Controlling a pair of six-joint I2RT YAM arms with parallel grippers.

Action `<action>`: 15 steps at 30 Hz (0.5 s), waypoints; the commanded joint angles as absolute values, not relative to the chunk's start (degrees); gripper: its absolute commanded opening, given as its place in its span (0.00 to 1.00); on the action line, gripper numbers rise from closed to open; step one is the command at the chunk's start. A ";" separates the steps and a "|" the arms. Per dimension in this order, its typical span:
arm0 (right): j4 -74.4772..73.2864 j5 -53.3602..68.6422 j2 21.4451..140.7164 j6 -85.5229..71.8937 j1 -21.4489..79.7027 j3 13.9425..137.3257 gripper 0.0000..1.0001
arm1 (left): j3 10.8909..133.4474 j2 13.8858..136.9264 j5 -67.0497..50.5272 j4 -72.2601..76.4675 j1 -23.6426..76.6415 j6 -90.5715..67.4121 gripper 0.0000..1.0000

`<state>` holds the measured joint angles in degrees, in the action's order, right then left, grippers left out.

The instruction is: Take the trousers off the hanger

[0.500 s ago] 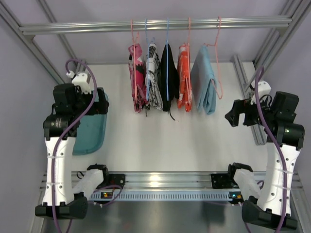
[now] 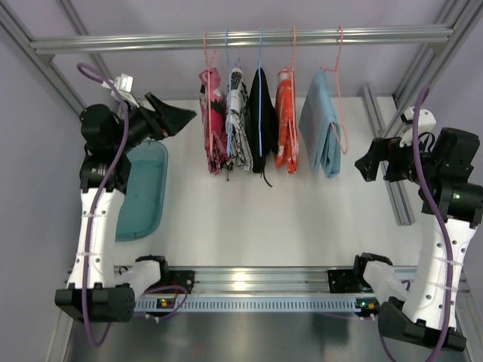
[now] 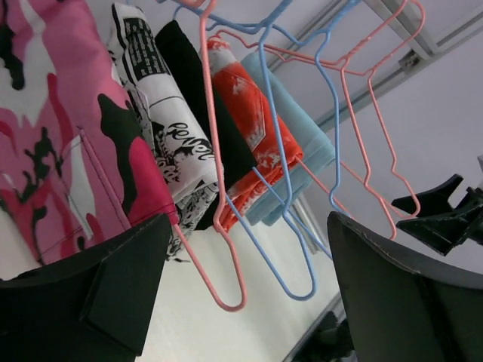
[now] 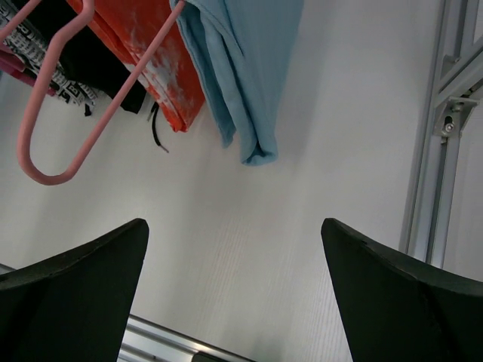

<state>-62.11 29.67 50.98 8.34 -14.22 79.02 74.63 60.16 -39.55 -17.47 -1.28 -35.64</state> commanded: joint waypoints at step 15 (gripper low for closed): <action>-59.59 29.44 50.98 8.70 -15.47 82.71 0.99 | 58.88 73.03 -48.87 38.23 3.69 -64.16 0.74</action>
